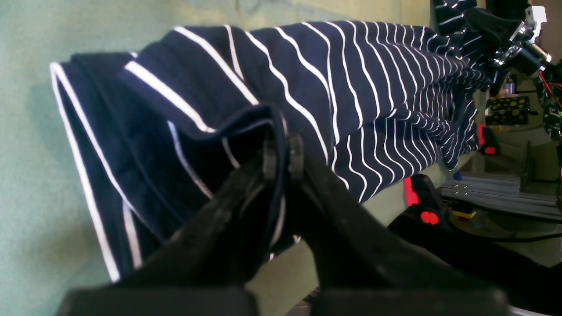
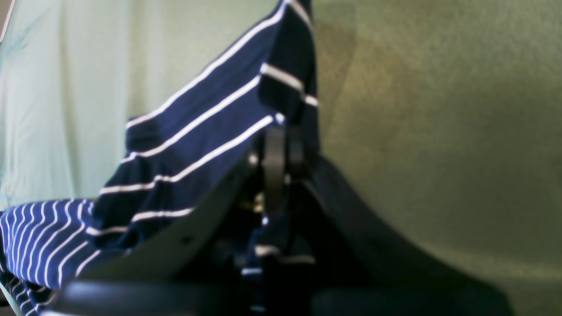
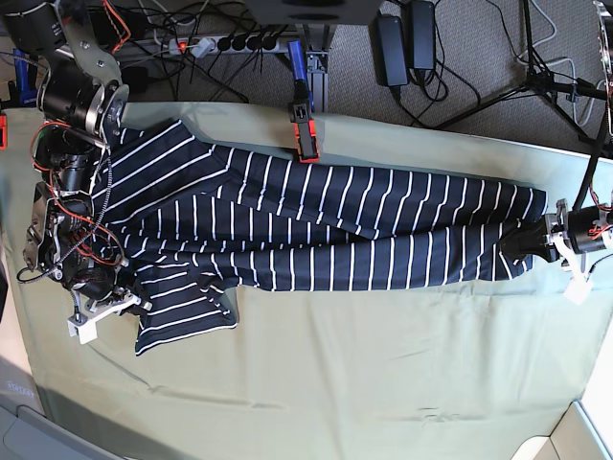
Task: Fold the T-shirt properly
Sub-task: 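Lift the folded edge with the right gripper and fold it over the body, then drag the shirt's collar end with the right gripper to straighten the strip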
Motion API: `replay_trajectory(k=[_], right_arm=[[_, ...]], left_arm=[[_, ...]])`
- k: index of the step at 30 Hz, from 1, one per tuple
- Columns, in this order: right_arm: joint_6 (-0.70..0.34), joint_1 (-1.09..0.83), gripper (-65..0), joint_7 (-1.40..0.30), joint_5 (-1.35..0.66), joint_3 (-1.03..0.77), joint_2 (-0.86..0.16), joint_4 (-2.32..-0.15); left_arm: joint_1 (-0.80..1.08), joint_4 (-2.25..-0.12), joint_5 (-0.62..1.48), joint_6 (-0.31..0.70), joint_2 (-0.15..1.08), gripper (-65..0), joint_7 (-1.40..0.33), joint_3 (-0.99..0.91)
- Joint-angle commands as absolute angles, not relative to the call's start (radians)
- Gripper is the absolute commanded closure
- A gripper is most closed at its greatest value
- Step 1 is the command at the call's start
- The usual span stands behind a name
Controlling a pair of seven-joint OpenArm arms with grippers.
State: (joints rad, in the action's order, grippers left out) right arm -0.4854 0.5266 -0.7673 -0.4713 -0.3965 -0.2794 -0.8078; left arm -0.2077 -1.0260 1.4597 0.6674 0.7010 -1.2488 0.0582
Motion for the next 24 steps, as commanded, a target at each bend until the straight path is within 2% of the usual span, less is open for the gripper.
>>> replay_trajectory(k=[1, 6, 12, 24], right_arm=[[-0.531, 0.556, 0.0, -0.752, -0.487, -0.397, -0.291, -0.83], [-0.532, 0.556, 0.0, -0.765, -0.518, -0.397, -0.291, -0.839], [-0.532, 0.538, 0.0, -0.893, -0.589, -0.397, -0.292, -0.966], [-0.533, 0.249, 0.0, -0.971, -0.76, -0.397, -0.384, -1.381]], left_arm=[[-0.226, -1.041, 1.484, 0.698, 0.726, 0.0, -1.238, 0.05], [-0.226, -1.041, 1.484, 0.698, 0.726, 0.0, -1.238, 0.05], [-0.226, -1.042, 1.484, 0.698, 0.726, 0.0, -1.254, 0.05], [-0.144, -1.192, 1.484, 0.698, 0.774, 0.0, -1.277, 0.05]])
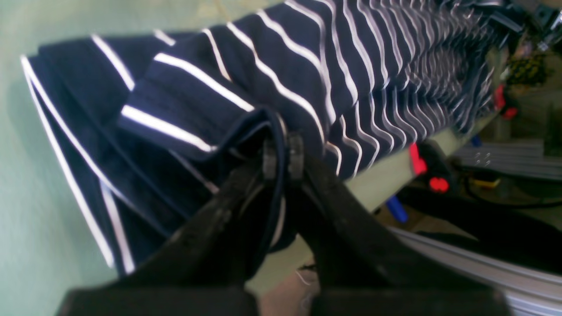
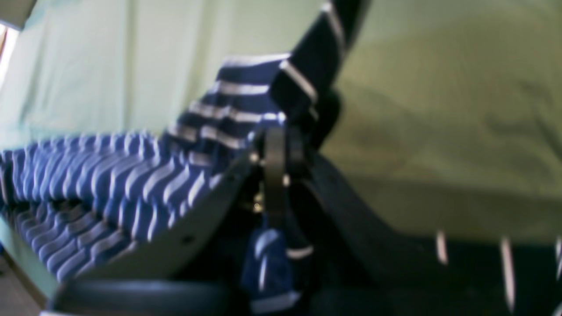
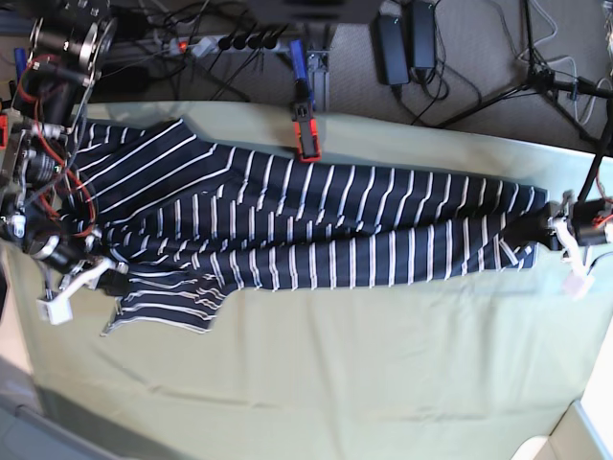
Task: Fold the T-shirt properly
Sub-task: 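Drag the shirt's collar end with the right gripper to straighten the strip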
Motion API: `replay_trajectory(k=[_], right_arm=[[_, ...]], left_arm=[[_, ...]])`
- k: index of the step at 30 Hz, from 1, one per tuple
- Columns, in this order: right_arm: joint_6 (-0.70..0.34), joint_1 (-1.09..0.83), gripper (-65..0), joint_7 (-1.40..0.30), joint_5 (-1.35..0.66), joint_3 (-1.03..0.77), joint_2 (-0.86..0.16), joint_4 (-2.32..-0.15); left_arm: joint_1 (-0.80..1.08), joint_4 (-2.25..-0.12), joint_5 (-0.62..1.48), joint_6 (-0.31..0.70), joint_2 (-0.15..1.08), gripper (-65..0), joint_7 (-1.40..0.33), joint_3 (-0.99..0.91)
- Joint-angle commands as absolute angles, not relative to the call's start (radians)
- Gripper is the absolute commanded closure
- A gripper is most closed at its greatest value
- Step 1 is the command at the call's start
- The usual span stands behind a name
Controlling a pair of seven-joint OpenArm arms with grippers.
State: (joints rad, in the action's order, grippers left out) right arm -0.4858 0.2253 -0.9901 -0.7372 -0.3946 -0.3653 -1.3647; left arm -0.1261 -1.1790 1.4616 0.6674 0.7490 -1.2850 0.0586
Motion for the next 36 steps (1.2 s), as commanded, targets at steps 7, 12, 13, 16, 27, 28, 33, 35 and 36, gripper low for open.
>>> replay_trajectory(k=[7, 12, 13, 16, 27, 28, 33, 35, 36], right_arm=[[-0.532, 0.038, 0.0, -0.979, -0.797, -0.46, -0.404, -1.615], [-0.533, -0.092, 0.0, -0.993, -0.828, -0.542, -0.404, -1.753], [-0.532, -0.113, 0.0, -0.993, -0.834, -0.557, -0.404, -1.772], [-0.532, -0.17, 0.0, -0.993, -0.839, -0.59, -0.404, -1.823], [-0.532, -0.327, 0.0, -0.999, -0.857, -0.607, -0.403, -1.892], [-0.532, -0.334, 0.0, -1.0, -0.857, -0.608, -0.403, -1.892], [-0.532, -0.361, 0.0, -1.004, -0.857, -0.607, -0.401, -1.892], [-0.532, -0.373, 0.0, -1.011, -0.856, -0.607, -0.402, -1.892], [-0.532, -0.379, 0.0, -1.015, -0.854, -0.607, -0.401, -1.891]], left_arm=[[-0.091, -1.249, 1.484, 0.698, 0.788, 0.0, -1.277, 0.05], [-0.091, -1.248, 1.484, 0.698, 0.808, 0.0, -1.285, 0.05], [-0.091, -1.248, 1.484, 0.698, 0.814, 0.0, -1.284, 0.05], [-0.09, -1.248, 1.484, 0.698, 0.832, 0.0, -1.284, 0.05], [-0.037, -1.249, 1.484, 0.698, 0.837, 0.0, -1.292, 0.05], [-0.031, -1.249, 1.484, 0.698, 0.837, -2.9, -1.292, 0.05], [-0.025, -1.249, 1.484, 0.698, 0.838, -19.9, -1.291, 0.05], [-0.025, -1.249, 1.484, 0.698, 0.837, -22.5, -1.29, 0.05], [-0.025, -1.249, 1.484, 0.698, 0.837, -23.1, -1.287, 0.05]])
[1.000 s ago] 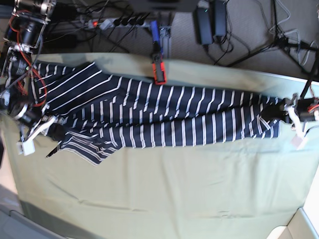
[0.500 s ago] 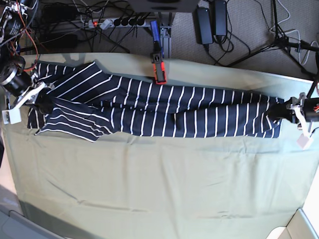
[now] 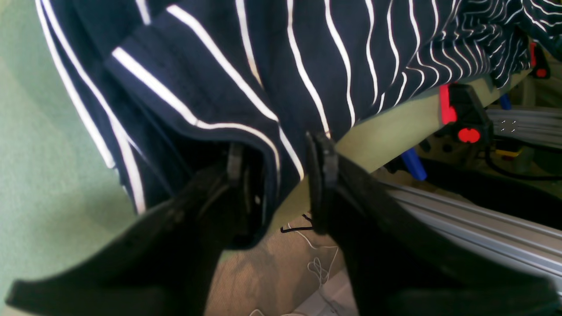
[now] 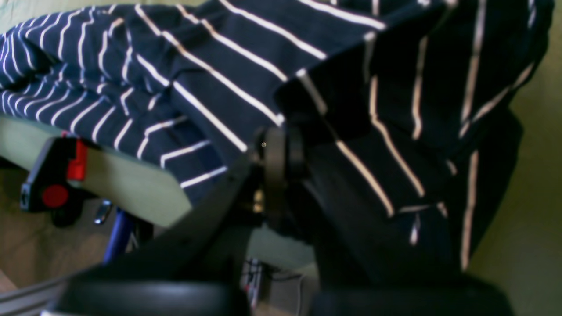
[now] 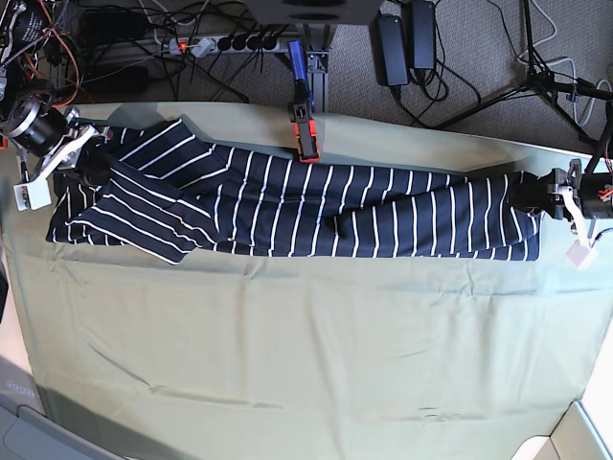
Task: Fold the T-shirt properly
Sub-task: 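Drag the shirt's collar end with the right gripper to straighten the strip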
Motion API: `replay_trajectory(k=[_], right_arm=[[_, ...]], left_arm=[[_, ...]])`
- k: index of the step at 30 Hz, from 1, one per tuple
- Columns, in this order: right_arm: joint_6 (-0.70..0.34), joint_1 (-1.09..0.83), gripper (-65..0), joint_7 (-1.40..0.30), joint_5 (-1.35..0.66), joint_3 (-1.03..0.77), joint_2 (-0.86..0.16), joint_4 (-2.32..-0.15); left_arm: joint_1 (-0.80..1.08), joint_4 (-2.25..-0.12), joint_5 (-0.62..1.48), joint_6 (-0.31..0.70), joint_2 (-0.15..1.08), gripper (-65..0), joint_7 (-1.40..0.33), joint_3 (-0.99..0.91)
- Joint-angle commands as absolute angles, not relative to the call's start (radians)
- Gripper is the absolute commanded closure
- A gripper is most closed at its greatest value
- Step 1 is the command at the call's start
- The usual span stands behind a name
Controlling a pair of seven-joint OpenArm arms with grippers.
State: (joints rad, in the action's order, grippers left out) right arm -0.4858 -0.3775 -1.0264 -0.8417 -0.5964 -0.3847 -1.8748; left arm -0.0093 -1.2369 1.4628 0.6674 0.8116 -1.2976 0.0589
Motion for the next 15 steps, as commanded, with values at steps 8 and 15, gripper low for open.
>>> replay_trajectory(k=[8, 15], right_arm=[[-0.53, -0.4, -24.8, -1.036, -0.785, -0.607, -0.401, -1.889], [-0.528, -0.368, -32.5, -1.007, -0.808, -0.658, -0.401, -1.911]], left_arm=[[-0.025, -1.249, 1.484, 0.698, 0.837, -23.1, -1.274, 0.05], [-0.025, -1.249, 1.484, 0.698, 0.837, -23.1, -1.28, 0.05]])
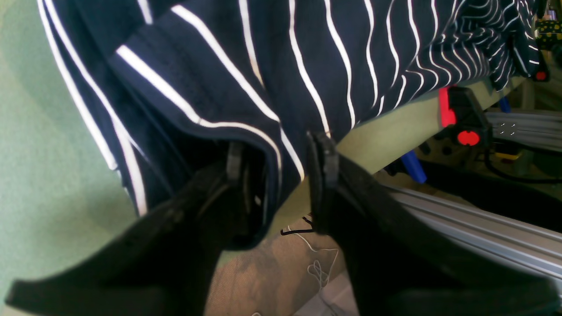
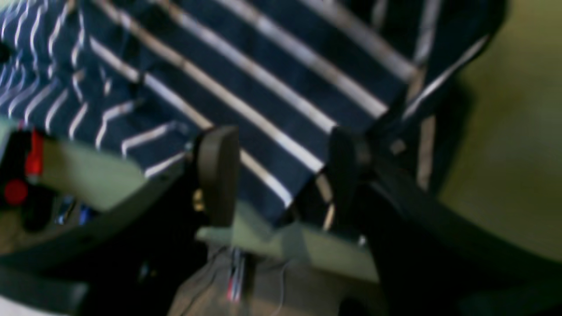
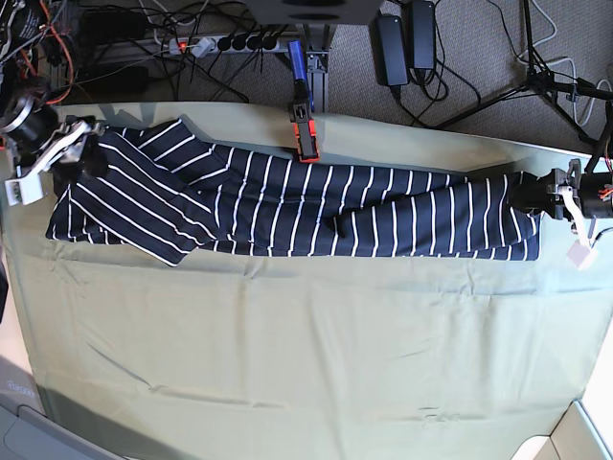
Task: Fold the T-shirt properly
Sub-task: 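Drag the shirt's collar end with the right gripper to straighten the strip, then grasp the shirt's hem end with the left gripper and pull it taut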
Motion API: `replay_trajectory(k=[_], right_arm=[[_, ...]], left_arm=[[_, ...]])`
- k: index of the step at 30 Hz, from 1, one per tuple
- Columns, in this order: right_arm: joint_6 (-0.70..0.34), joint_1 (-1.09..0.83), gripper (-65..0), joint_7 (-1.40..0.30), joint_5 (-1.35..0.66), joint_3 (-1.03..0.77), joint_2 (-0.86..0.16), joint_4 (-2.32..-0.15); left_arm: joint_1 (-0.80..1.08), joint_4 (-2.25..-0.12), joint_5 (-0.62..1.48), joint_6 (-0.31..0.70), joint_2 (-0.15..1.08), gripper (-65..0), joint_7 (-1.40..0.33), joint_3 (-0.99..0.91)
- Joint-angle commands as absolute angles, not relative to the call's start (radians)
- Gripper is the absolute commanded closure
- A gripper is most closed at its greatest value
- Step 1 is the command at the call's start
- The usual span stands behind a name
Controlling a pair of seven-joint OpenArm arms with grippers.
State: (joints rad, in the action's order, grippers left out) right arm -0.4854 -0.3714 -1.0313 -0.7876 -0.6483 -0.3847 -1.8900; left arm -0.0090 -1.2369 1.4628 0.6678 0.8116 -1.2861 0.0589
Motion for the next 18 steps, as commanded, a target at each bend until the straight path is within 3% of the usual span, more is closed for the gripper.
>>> replay_trajectory(k=[1, 4, 5, 7, 10, 14, 18], right_arm=[[-0.528, -0.36, -32.5, -1.007, -0.823, -0.672, -0.401, -1.926], [-0.528, -0.331, -29.9, -0.997, -0.854, -0.697, -0.396, -1.98], [-0.528, -0.321, -23.2, -0.984, -0.852, -0.697, -0.396, -1.989], [-0.529, -0.301, 0.0, -0.976, -0.839, -0.696, -0.395, -1.99], [-0.528, -0.275, 0.0, -0.955, -0.79, -0.681, -0.392, -1.98], [-0.528, -0.275, 0.0, -0.92, -0.774, -0.66, -0.392, -1.927], [-0.528, -0.272, 0.0, -0.913, -0.775, -0.651, -0.375, -1.864]], left_arm=[[-0.025, -1.249, 1.484, 0.698, 0.837, -23.1, -1.28, 0.05], [-0.025, -1.249, 1.484, 0.698, 0.837, -23.1, -1.273, 0.05], [-0.025, -1.249, 1.484, 0.698, 0.836, -23.1, -1.267, 0.047], [-0.025, -1.249, 1.484, 0.698, 0.83, -23.1, -1.259, 0.021], [-0.025, -1.249, 1.47, 0.698, 0.829, -23.8, -1.205, -0.043], [-0.025, -1.249, 1.419, 0.698, 0.829, -32.6, -1.171, -0.127], [-0.023, -1.248, 1.31, 0.698, 0.828, -35.3, -1.108, -0.142]])
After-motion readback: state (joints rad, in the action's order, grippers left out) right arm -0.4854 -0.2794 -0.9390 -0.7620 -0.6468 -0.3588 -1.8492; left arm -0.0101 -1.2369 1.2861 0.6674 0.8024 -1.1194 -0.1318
